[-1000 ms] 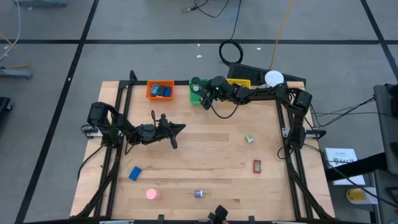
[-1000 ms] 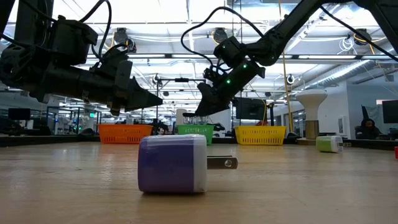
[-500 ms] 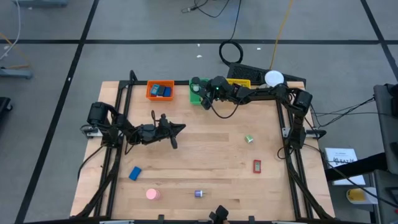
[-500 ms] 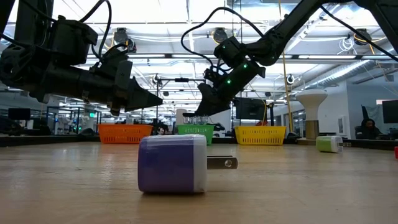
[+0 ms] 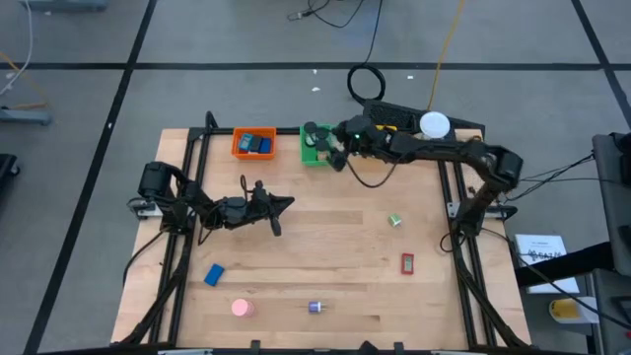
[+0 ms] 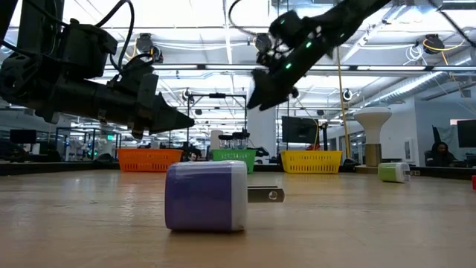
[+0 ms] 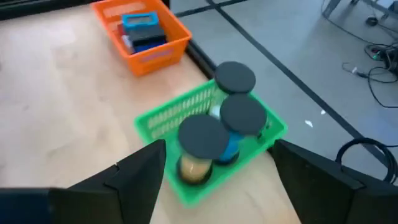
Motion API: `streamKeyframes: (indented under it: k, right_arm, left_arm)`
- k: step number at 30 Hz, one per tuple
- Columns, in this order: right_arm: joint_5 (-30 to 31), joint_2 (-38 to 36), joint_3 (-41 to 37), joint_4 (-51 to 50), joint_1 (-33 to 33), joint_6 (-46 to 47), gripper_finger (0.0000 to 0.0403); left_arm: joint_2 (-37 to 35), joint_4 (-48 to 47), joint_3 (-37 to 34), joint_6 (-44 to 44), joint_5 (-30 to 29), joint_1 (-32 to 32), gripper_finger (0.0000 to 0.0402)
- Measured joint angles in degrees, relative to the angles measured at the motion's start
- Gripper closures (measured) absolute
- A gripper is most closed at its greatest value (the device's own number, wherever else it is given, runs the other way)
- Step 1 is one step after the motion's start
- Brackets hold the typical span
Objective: Pick & Place Office items
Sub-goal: Put the purple charger adapter into the yellow bin
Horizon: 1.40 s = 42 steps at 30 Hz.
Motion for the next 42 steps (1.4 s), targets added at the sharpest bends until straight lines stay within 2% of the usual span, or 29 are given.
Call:
streamKeyframes:
  k: [4, 10, 16, 18, 22, 25, 31, 35, 37, 42]
  right_arm:
    - [0.02, -6.71, -6.86, 0.64, 2.62, 0.87, 0.0154]
    - [-0.15, -15.50, -24.30, 12.32, 9.22, 4.73, 0.0262]
    - [-0.07, -22.08, -37.40, 20.92, 14.03, 9.84, 0.0375]
    - [0.29, -23.58, -40.52, 23.93, 15.33, 10.66, 0.0395]
    - [5.95, -27.62, -44.05, 24.00, 18.88, 12.44, 0.0384]
    - [10.70, -31.07, -45.07, 20.20, 22.65, 13.91, 0.0381]
    - [23.13, -36.15, -45.07, 10.24, 33.03, 20.65, 0.0380]
    - [30.90, -36.81, -45.10, 7.08, 40.36, 25.27, 0.0380]
    - [32.80, -36.78, -45.07, 6.64, 43.03, 27.56, 0.0380]
    - [33.07, -36.83, -45.04, -0.30, 47.78, 39.43, 0.0380]
  left_arm:
    - [0.00, 0.06, 0.00, -0.31, 0.93, 0.00, 0.0385]
    - [0.00, -0.55, 1.21, -5.14, 4.48, 0.28, 0.0385]
    - [0.00, -7.79, 7.60, -5.26, 10.34, 1.38, 0.0385]
    - [0.00, -12.33, 10.72, -3.35, 11.97, 1.01, 0.0385]
    - [0.00, -19.21, 16.42, 1.62, 13.65, -1.14, 0.0385]
    - [0.00, -20.33, 19.02, 3.87, 13.64, -2.85, 0.0385]
    - [-0.02, -20.40, 20.49, 6.61, 13.60, -4.92, 0.0385]
    - [-0.02, -20.55, 20.13, 6.11, 13.60, -4.89, 0.0385]
    - [-0.02, -20.44, 20.13, 6.11, 13.57, -4.85, 0.0385]
    - [-0.02, -20.41, 20.15, 5.19, 13.58, -4.79, 0.0385]
